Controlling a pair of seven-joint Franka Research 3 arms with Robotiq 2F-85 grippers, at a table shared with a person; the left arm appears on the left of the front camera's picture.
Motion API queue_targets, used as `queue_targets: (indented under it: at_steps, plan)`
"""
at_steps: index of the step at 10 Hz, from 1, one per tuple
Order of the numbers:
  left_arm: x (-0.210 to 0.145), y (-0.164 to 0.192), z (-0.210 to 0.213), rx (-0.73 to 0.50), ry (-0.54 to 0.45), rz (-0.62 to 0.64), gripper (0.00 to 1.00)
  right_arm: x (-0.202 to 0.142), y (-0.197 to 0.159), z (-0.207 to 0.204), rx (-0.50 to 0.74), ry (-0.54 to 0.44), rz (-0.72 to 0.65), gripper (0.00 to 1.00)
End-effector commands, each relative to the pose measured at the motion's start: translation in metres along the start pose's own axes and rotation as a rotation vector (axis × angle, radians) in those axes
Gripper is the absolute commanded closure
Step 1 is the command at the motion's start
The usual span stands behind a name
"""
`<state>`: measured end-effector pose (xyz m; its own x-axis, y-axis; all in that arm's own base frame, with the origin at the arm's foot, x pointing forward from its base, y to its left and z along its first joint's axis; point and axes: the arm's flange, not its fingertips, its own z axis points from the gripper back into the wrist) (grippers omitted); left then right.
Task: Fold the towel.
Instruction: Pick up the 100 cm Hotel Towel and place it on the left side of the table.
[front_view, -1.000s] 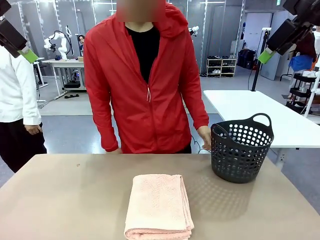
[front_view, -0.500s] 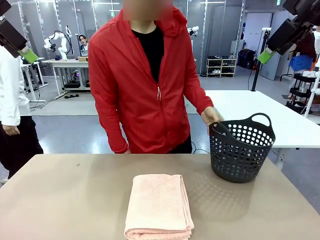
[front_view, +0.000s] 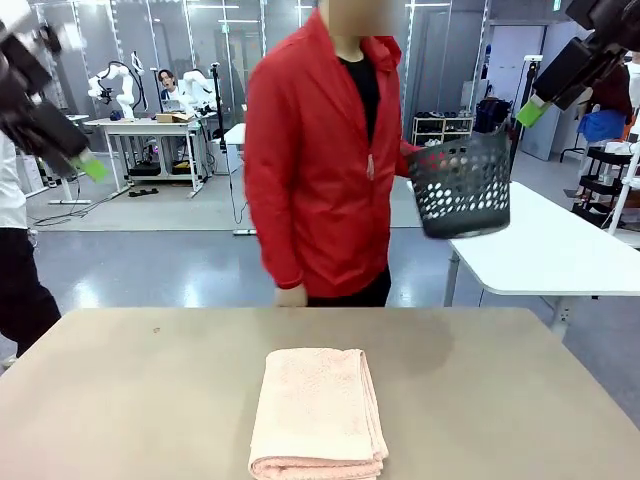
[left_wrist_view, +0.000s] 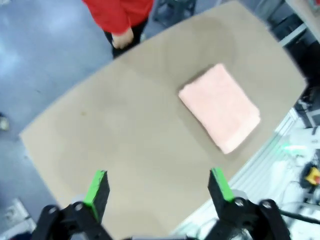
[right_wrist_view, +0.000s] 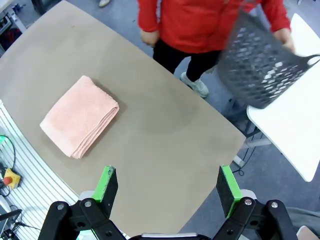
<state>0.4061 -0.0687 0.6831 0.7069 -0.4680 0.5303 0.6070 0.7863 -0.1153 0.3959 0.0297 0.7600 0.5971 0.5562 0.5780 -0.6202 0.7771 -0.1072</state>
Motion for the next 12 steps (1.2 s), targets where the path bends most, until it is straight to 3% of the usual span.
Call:
queue_targets:
  at_steps: [1,4,8,12]
  plan:
    - [-0.031,-0.007,-0.054,-0.094,-0.051,0.085,0.0,-0.001,0.0,0.001,0.003,-0.002,-0.002,0.0]
    - [-0.077,-0.018,-0.153,-0.255,-0.08,0.245,0.0,-0.001,0.0,0.001,0.003,-0.002,-0.002,0.0]
    - [-0.098,-0.051,-0.281,-0.375,-0.066,0.387,0.0,-0.001,0.0,0.001,0.003,-0.002,-0.002,0.0]
    - [-0.105,-0.066,-0.355,-0.498,0.0,0.509,0.0,-0.001,0.0,0.001,0.003,-0.002,-0.002,0.0]
